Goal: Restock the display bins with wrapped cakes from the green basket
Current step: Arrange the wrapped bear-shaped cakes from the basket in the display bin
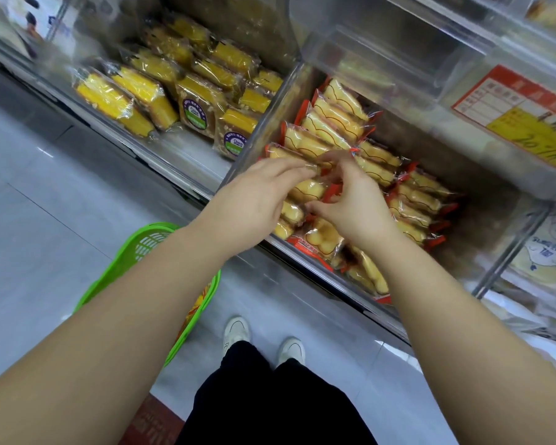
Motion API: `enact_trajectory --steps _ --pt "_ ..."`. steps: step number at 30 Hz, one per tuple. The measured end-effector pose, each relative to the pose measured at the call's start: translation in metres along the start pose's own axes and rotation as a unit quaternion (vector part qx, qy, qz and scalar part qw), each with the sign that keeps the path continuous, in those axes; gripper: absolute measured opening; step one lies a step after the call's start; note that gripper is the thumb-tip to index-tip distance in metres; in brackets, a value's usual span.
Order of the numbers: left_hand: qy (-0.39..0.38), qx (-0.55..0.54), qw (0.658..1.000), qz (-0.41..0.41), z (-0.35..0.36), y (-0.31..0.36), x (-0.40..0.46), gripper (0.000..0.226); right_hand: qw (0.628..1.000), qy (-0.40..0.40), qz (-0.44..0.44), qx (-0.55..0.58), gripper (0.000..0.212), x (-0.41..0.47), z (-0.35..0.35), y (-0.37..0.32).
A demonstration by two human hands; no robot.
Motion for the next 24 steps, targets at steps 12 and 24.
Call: enact_trajectory --steps 12,24 --pt "-0.037 0.093 0.994 0.033 0.009 -0.004 0.031 0.032 0.980 -0.053 -0.015 -0.193 0.039 -0.029 -0.015 0.029" --pt "-0.012 0.099 0.993 -0.063 0.012 -0.009 0.013 0.045 0.986 0.022 0.102 0.128 0.013 -0.008 0.023 0.010"
Point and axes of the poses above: each hand's wrist, its own x-axis towards the middle knuckle, its own z-axis out of the palm, y = z × x, the point moved 4 cm from there along x, towards the middle knuckle, and after that the axes turned 3 degrees about y, right-handed, at the moved point
